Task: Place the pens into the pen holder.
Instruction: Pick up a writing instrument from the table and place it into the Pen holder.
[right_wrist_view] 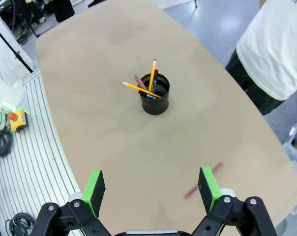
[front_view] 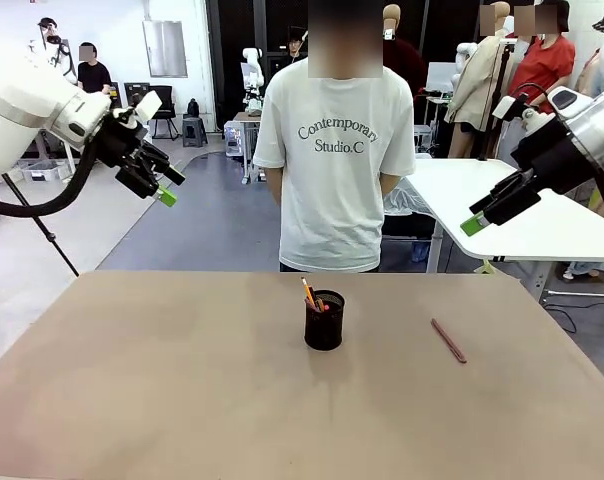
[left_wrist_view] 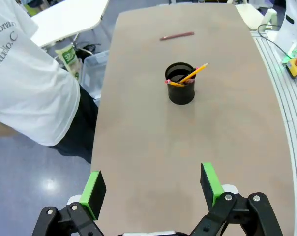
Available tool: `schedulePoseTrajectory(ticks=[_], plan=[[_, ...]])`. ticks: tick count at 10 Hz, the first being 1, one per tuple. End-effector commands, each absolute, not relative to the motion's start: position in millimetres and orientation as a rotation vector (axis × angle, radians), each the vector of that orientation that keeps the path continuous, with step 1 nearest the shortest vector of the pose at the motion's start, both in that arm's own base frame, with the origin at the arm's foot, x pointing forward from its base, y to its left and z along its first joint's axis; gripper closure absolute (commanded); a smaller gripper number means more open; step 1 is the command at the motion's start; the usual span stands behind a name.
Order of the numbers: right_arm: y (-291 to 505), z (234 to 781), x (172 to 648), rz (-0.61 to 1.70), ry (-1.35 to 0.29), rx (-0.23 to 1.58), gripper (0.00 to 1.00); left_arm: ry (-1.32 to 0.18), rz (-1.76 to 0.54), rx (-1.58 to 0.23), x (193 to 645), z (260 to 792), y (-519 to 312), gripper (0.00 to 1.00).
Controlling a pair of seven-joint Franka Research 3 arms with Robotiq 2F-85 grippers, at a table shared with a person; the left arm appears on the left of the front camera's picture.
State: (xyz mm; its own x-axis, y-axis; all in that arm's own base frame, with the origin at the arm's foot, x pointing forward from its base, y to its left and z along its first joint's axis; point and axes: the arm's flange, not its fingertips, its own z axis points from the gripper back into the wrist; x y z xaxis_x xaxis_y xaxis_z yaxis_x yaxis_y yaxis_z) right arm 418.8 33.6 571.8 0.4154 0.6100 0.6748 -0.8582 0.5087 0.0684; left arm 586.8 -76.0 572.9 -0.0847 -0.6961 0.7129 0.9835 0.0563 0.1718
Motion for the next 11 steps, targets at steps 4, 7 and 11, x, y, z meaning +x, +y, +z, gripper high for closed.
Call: schedulePoseTrajectory(ticks=[4, 7, 11], plan=[[34.5, 573.3, 419.2, 0.953, -0.65, 0.468, 0.0, -0.787, -1.497, -0.468, 587.7, 578.2, -75.1, 0.0], [34.5, 573.3, 419.2, 0.953, -0.65, 0.468, 0.0, -0.787, -1.497, -0.468, 587.7, 578.2, -75.1, 0.0], [33.6, 571.8, 418.8, 0.96, -0.639, 0.442, 0.0, -0.787, -1.497, -0.468, 587.7, 578.2, -75.1, 0.0]])
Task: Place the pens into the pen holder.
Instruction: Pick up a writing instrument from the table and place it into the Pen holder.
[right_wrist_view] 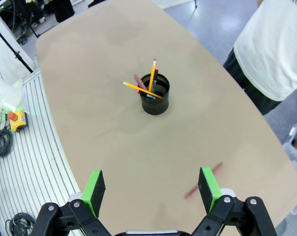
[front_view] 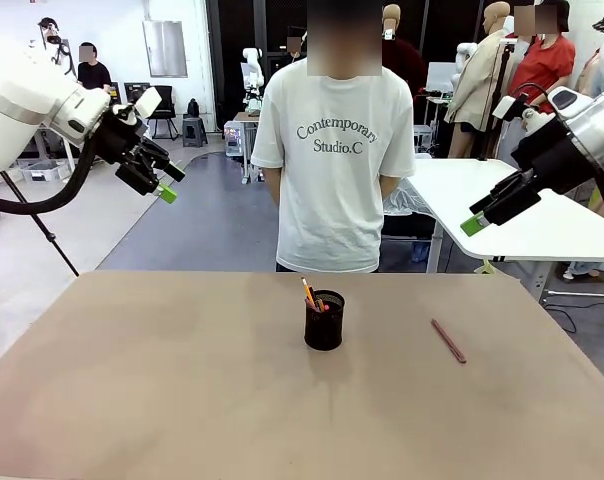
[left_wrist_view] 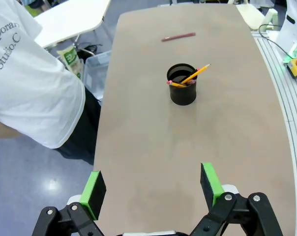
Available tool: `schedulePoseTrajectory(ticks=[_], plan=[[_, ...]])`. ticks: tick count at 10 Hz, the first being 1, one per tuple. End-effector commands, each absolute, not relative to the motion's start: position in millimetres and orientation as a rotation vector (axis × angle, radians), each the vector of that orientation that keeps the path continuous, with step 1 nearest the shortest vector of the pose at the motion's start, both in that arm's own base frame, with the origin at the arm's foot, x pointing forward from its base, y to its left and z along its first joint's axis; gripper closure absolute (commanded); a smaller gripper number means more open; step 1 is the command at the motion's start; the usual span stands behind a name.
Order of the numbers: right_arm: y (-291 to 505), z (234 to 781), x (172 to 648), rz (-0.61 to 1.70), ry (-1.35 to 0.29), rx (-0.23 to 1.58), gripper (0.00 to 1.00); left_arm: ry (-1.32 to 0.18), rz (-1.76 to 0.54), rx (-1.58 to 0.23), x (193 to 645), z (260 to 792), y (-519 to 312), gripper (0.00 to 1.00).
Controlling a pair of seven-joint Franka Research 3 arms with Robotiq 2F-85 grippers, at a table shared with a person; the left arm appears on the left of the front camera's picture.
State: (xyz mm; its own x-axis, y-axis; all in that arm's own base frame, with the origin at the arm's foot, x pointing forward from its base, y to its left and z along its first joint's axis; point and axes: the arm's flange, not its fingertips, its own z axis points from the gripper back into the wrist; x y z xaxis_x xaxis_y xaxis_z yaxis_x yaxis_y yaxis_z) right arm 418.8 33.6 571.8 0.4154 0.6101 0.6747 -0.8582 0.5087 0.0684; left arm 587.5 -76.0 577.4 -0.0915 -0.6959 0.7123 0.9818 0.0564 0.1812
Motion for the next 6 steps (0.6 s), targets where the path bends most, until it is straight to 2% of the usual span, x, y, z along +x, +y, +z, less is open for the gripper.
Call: schedulePoseTrajectory(ticks=[1, 2, 6], plan=[[42.3, 565.5, 427.6, 0.895, -0.575, 0.455, 0.0, -0.787, -1.497, -0.468, 587.7, 578.2, -75.1, 0.0], [48.2, 559.6, 439.6, 0.84, -0.525, 0.339, 0.0, -0.787, -1.497, -0.468, 587.7, 578.2, -75.1, 0.0], [76.3, 524.9, 497.2, 0.671, -0.252, 0.208, 0.0, -0.787, -1.497, -0.468, 587.7, 578.2, -75.1, 0.0]])
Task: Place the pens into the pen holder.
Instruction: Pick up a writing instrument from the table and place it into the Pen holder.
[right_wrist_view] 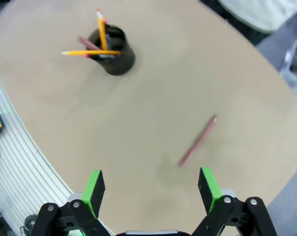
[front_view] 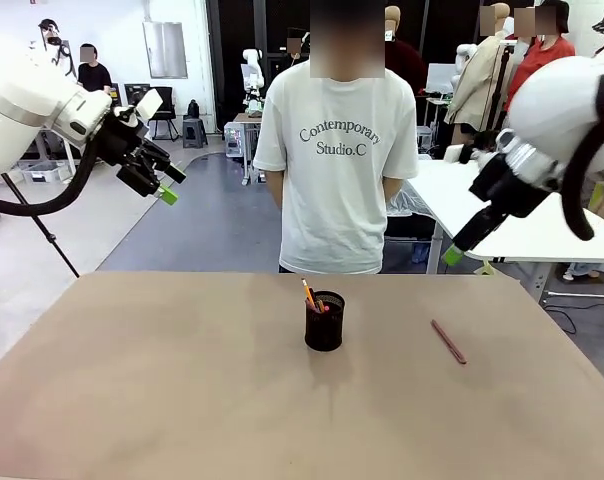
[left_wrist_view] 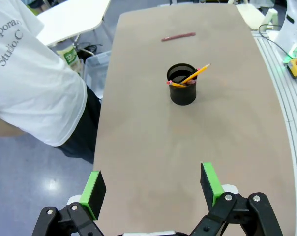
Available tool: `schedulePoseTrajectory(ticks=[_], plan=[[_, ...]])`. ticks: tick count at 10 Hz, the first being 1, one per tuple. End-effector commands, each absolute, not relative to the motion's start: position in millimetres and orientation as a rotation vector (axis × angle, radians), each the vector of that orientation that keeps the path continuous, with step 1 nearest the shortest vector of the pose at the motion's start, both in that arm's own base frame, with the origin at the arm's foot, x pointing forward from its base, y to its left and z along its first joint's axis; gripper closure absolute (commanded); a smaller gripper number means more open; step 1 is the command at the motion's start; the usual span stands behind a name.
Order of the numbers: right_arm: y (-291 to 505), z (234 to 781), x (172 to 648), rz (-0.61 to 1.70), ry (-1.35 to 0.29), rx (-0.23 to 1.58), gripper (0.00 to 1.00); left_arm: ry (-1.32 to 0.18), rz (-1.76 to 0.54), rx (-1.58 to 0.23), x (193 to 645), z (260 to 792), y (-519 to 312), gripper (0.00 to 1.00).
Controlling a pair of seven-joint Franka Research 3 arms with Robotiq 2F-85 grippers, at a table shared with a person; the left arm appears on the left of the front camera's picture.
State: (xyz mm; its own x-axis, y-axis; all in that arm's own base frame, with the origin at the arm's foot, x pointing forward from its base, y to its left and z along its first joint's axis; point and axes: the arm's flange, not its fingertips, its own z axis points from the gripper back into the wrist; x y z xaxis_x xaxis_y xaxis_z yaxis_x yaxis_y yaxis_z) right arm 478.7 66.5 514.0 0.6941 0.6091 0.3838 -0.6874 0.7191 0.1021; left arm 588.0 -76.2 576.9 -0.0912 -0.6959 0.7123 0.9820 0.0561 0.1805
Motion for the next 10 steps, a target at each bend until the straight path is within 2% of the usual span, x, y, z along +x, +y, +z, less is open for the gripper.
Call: schedulePoseTrajectory(ticks=[1, 5, 10], plan=[[82.6, 511.3, 501.1, 0.607, -0.224, 0.117, 0.0, -0.787, -1.497, -0.468, 587.7, 578.2, -75.1, 0.0], [90.2, 449.9, 513.2, 0.5, -0.191, -0.104, 0.0, -0.787, -1.497, -0.468, 587.7, 578.2, -75.1, 0.0], [86.3, 445.6, 515.6, 0.527, -0.186, -0.058, 0.0, -0.787, -1.497, -0.468, 587.7, 578.2, -75.1, 0.0]])
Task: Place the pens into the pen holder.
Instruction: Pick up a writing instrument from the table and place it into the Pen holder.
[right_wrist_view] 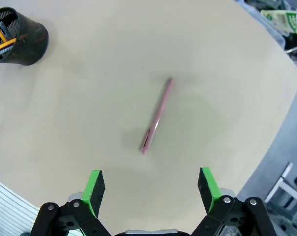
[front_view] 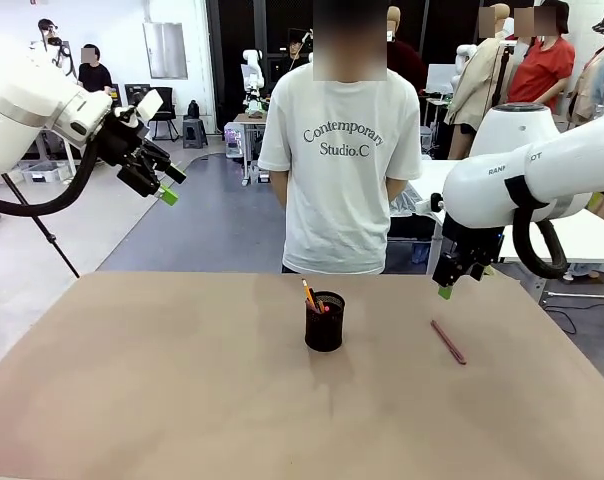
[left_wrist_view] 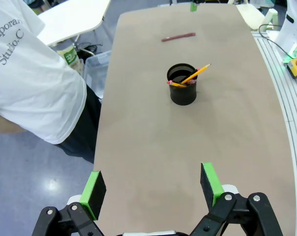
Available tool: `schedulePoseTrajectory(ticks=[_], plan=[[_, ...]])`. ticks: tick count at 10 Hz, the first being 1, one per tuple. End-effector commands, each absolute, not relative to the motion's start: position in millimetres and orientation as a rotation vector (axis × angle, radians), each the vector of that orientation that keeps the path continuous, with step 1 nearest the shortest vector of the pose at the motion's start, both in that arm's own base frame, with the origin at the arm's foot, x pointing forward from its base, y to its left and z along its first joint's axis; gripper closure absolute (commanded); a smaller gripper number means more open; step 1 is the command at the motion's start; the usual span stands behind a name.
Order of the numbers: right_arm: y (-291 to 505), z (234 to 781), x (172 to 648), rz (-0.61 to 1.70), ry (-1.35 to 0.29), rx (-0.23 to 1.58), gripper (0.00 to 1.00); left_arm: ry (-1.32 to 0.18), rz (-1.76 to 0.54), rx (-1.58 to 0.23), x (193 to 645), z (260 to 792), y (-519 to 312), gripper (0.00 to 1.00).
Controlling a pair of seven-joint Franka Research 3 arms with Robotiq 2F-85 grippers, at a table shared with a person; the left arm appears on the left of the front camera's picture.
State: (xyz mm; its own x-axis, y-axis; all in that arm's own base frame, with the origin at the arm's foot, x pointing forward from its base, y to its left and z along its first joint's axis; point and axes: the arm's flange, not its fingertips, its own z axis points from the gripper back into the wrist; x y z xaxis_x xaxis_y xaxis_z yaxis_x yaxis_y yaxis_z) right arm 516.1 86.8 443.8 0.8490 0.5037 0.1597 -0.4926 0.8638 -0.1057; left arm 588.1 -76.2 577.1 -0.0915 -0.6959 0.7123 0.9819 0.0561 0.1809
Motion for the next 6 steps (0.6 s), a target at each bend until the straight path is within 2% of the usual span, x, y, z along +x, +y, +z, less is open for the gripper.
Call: schedulePoseTrajectory(ticks=[1, 4, 6], plan=[[86.8, 443.8, 516.1, 0.525, -0.185, -0.062, 0.0, -0.787, -1.497, -0.468, 587.7, 578.2, -75.1, 0.0], [77.0, 405.8, 558.9, 0.364, -0.197, 0.023, 0.0, -0.787, -1.497, -0.468, 587.7, 578.2, -75.1, 0.0], [76.5, 379.6, 572.6, 0.361, -0.168, -0.016, 0.0, -0.787, -1.497, -0.468, 587.7, 578.2, -75.1, 0.0]])
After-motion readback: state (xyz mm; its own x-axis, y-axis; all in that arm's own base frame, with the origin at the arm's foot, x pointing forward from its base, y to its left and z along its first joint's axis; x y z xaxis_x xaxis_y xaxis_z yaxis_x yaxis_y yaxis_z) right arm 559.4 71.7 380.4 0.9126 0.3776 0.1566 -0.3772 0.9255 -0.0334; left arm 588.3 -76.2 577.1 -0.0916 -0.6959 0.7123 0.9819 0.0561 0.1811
